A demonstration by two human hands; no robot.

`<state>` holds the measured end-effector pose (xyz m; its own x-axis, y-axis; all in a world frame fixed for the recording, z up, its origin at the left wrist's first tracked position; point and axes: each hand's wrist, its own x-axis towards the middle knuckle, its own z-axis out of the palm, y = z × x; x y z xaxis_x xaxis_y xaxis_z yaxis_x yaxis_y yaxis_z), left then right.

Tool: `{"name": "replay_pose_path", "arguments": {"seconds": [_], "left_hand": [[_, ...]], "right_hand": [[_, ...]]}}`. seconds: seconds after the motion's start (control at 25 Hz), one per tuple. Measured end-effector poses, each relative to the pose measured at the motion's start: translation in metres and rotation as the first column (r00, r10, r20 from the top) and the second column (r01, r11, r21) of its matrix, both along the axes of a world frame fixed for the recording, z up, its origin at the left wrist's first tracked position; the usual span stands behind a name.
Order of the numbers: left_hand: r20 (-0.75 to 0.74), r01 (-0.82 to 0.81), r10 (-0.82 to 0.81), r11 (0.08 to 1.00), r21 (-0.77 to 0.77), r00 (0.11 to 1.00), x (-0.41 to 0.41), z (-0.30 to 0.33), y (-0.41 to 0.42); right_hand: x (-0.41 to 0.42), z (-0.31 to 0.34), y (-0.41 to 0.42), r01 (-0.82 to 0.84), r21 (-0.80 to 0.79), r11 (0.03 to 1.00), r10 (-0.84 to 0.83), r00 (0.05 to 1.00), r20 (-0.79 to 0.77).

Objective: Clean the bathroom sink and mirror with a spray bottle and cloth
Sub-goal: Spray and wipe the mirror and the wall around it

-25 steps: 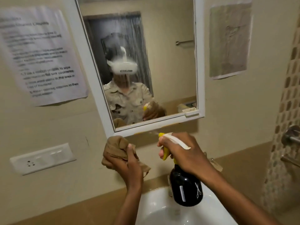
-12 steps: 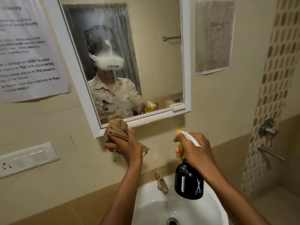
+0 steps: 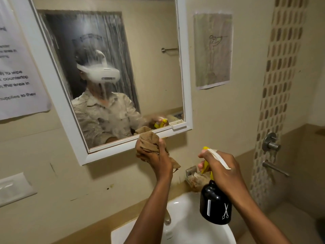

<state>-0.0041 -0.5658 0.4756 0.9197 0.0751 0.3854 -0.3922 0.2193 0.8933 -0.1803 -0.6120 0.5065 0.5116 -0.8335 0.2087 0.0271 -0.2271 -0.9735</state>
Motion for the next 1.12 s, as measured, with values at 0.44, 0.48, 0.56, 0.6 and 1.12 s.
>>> {"name": "replay_pose_path", "arguments": {"seconds": [0.44,0.48,0.56,0.6,1.12], "left_hand": [[-0.121,0.382,-0.366,0.910,0.159,0.923,-0.015,-0.014,-0.078],[-0.150,0.401,-0.380,0.903,0.154,0.913,-0.013,-0.017,-0.081],[-0.148,0.428,-0.407,0.889,0.163,0.901,-0.020,-0.011,-0.077],[-0.119,0.410,-0.395,0.900,0.151,0.911,-0.026,-0.004,-0.073],[-0.241,0.650,-0.605,0.686,0.328,0.759,-0.034,0.007,-0.128]], "right_hand": [[-0.042,0.005,-0.037,0.111,-0.049,0.993,-0.109,0.993,0.054],[-0.043,0.007,-0.036,0.109,-0.049,0.993,-0.105,0.992,0.071],[-0.042,0.010,-0.032,0.101,-0.047,0.994,-0.096,0.991,0.094],[-0.041,0.011,-0.029,0.093,-0.052,0.994,-0.087,0.991,0.100],[-0.096,0.019,-0.035,0.126,-0.076,0.989,-0.118,0.988,0.095]]}}
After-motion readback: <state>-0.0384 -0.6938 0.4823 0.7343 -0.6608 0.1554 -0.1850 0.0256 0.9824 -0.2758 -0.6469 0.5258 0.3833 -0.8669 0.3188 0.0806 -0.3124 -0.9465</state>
